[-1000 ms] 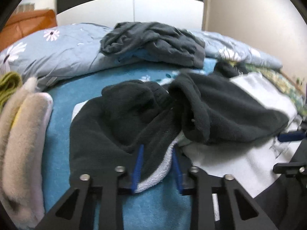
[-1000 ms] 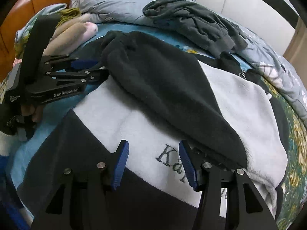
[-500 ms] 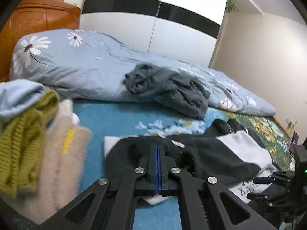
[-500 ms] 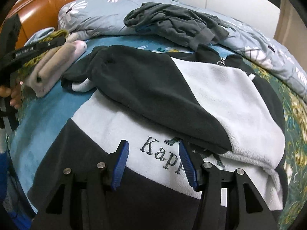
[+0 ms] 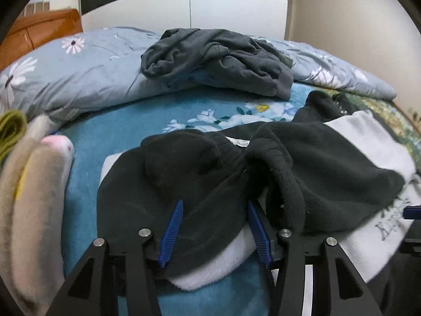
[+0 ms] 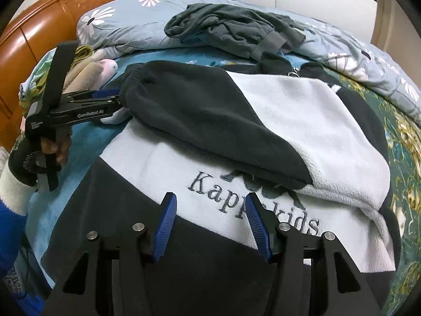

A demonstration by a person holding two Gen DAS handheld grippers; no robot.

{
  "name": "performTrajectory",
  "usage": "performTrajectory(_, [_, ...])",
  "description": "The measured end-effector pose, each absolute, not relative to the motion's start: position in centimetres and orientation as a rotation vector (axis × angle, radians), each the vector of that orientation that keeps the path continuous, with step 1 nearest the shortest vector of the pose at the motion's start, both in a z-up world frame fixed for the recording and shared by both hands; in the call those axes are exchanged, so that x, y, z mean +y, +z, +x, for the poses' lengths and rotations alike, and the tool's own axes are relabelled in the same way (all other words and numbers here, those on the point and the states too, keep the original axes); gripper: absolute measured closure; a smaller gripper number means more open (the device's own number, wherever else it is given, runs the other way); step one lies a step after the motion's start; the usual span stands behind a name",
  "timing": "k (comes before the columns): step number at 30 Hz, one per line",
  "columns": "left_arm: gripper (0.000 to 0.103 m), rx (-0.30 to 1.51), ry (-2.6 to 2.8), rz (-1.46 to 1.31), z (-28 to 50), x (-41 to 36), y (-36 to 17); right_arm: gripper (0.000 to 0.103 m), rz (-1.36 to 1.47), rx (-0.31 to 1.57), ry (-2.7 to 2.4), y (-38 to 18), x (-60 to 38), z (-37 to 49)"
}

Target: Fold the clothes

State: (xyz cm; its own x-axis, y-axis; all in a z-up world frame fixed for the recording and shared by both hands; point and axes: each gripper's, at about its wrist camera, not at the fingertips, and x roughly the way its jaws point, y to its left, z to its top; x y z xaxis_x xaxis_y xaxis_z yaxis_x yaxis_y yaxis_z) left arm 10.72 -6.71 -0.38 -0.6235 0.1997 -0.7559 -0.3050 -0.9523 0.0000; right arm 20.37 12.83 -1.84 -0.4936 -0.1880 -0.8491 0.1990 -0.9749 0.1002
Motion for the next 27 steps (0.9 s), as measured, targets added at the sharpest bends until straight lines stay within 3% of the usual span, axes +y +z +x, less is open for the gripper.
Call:
performTrajectory(2, [0.052, 0.196, 2.598, -1.178, 10.5, -6.6, -0.5, 0.047, 1.448, 0.006, -2.535, -2.0, 12.9, 20.4])
performTrajectory(4, [0.078, 0.156, 2.591, -1.175, 10.5, -7.0, -0.4, 0.047, 1.459, -0.001, -2.533, -2.3, 13.0, 20.4])
performTrajectory(6, [0.091, 0.114, 2.608, -1.166, 10.6, -7.6, 0.0, 0.047, 1.469, -0.012, -2.533, -2.5, 13.2, 20.4])
performTrajectory(11, [0.093, -0.008, 2.704, -1.049, 11.5, -10.9, 4.3, 0.047, 1.469, -0.051, -2.527, -2.7, 13.6, 20.5])
performTrajectory(16, [0.093, -0.138, 2.721, -0.674, 14.0, -12.9, 15.3, 0.047, 1.457, -0.08, -2.54, -2.7, 14.3, 20.6])
performTrajectory(21, [0.093, -0.174, 2.588, -0.408, 14.8, -9.1, 23.5, 0.047, 1.421, -0.159, -2.591, -1.9, 16.3, 21.2])
performTrajectory(24, [0.093, -0.179, 2.445, -0.377, 14.4, -4.4, 25.1, 0.047, 1.39, -0.226, -2.643, -1.0, 18.3, 22.1])
performTrajectory(27, [0.093, -0.104, 2.349, -0.423, 13.8, 2.1, 23.3, 0.047, 1.365, -0.306, -2.702, -0.4, 20.8, 23.2])
